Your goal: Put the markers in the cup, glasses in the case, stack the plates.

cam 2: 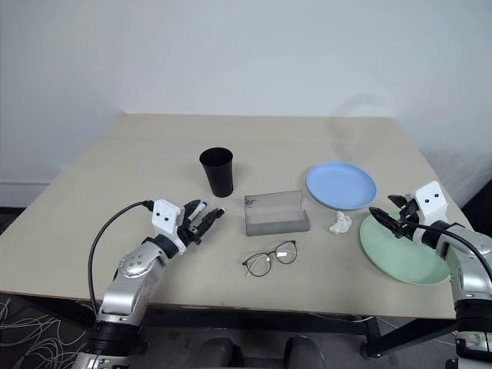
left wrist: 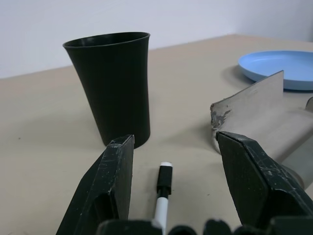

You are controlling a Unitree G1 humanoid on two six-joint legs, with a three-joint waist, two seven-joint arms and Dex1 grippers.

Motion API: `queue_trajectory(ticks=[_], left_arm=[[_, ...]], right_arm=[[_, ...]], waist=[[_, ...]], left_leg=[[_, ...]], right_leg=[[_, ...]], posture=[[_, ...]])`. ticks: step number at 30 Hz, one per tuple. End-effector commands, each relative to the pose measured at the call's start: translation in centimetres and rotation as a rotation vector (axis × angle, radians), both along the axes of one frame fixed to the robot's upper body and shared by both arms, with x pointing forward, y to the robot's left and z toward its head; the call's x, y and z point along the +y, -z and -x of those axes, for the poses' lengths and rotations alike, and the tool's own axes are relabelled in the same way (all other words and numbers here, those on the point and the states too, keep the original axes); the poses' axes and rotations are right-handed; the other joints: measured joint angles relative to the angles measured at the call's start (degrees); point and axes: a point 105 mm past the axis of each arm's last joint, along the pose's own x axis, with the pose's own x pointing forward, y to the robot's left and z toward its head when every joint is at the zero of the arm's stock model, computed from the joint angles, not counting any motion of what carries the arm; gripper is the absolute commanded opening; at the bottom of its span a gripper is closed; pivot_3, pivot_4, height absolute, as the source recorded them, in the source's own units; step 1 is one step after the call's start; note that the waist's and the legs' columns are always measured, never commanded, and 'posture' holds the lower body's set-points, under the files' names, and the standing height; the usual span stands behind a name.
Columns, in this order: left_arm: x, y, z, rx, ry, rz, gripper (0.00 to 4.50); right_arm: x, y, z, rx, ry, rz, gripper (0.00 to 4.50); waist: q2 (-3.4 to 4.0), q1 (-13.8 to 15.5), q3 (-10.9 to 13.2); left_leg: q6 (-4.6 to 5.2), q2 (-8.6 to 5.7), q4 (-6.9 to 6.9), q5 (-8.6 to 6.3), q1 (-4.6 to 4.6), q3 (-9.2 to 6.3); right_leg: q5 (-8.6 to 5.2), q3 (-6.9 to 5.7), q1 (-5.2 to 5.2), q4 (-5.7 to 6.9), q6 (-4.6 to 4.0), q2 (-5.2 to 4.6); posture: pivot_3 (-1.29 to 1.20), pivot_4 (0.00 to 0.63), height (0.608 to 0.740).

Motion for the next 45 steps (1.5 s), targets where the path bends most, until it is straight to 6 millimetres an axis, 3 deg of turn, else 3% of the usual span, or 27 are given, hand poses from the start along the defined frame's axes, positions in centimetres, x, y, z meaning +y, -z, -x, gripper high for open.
queue_trajectory(ticks=[1,17,34,41,45], left_arm=[[-0.4,-1.1,-0.3,-0.053,-0.002,0.004,2.78],[-0.4,-1.8,-1.2,-0.077,0.039,-0.015,2.78],[0.5,-2.2,-2.9,-0.088,0.081,-0.046,2.78],[-0.8,-2.0,-2.2,-0.064,0.197,-0.056,2.78],[-2.5,-2.4,-0.6,-0.023,0.37,-0.013,2.78]], right_arm=[[-0.2,-1.8,-0.5,-0.064,-0.009,0.014,3.0],[-0.9,-2.5,0.0,-0.081,0.005,0.04,3.0],[2.4,-2.1,1.6,-0.038,-0.073,0.079,3.0],[3.3,-0.3,2.1,0.13,-0.042,0.03,3.0],[3.8,-0.3,2.0,0.223,-0.014,-0.043,3.0]], waist=[[0.0,0.01,0.0],[0.0,0.13,0.0],[-0.01,0.07,-0.01],[0.0,0.03,-0.01],[-0.01,0.04,-0.01]], left_leg=[[0.01,0.0,0.01,0.0,0.0,0.01],[0.09,-0.02,0.12,-0.03,0.0,0.12],[0.13,0.02,0.25,-0.24,0.02,0.15],[0.32,0.02,0.24,-0.2,0.02,0.18],[0.29,0.06,0.25,-0.21,0.01,0.18]], right_leg=[[0.0,0.02,0.0,0.0,0.0,0.0],[0.02,0.22,0.0,0.0,0.03,0.03],[0.05,0.43,0.0,-0.02,0.08,0.05],[0.07,0.44,-0.03,-0.02,0.12,0.07],[0.07,0.44,-0.05,-0.01,0.11,0.06]], posture=[[0.0,0.0,0.733],[0.0,0.0,0.733],[0.0,0.0,0.733],[0.0,0.0,0.733],[0.0,0.0,0.733]])
